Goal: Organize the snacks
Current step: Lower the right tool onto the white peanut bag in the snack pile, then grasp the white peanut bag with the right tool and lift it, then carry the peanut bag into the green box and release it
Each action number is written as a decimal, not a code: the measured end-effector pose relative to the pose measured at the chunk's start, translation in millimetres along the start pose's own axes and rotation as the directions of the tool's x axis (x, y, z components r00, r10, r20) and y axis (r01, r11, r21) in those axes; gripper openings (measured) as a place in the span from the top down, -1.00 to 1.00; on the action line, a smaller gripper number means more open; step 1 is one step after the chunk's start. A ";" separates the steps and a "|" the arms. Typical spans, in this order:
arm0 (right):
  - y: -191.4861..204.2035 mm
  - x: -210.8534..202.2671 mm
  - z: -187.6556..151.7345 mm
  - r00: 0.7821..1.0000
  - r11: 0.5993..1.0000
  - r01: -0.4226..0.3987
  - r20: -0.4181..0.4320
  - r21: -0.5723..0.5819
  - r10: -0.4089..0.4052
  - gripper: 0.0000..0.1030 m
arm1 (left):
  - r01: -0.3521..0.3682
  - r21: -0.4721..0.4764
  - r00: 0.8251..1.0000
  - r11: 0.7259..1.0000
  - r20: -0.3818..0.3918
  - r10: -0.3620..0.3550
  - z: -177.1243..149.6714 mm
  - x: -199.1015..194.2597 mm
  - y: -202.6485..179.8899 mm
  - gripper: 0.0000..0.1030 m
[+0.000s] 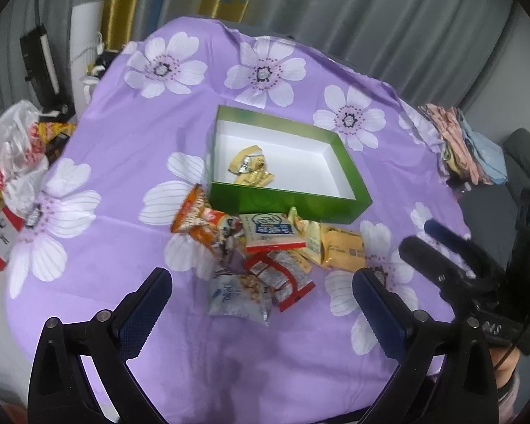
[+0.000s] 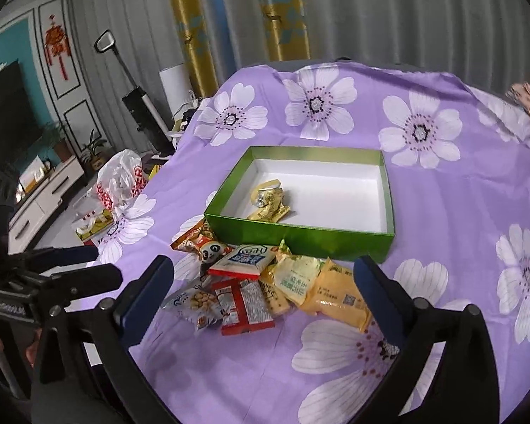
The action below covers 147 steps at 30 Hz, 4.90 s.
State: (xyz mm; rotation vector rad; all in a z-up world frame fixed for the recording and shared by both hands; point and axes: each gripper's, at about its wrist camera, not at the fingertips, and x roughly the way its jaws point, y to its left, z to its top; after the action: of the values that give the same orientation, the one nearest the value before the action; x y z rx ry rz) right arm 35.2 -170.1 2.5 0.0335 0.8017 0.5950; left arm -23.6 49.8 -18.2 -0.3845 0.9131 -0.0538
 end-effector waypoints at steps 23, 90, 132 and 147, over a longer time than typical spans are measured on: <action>2.5 51.5 -90.2 0.964 0.979 -0.174 -0.182 0.111 0.192 -0.95 | 0.104 -0.168 0.984 0.980 -0.123 -0.126 -27.9 67.2 52.5 -0.97; 73.6 70.9 -49.3 0.946 0.950 -0.308 -0.124 -0.060 0.299 0.73 | 0.046 -0.053 0.998 0.998 0.033 -0.044 -6.5 38.6 36.5 0.07; -36.1 121.5 58.5 0.993 0.992 -0.111 0.029 -0.059 0.112 0.73 | 0.016 0.129 0.993 0.992 0.118 -0.031 126.4 128.9 -60.6 0.06; -56.7 158.2 64.2 0.999 0.999 -0.029 -0.032 -0.027 0.028 -0.11 | 0.017 0.011 1.000 1.000 -0.011 -0.017 141.7 190.9 -24.1 -0.58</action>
State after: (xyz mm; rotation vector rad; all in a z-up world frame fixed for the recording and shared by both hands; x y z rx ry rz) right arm 192.5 -124.1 -71.6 0.0100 0.8245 0.6345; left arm 207.1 30.7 -77.4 -0.3819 0.9198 -0.0768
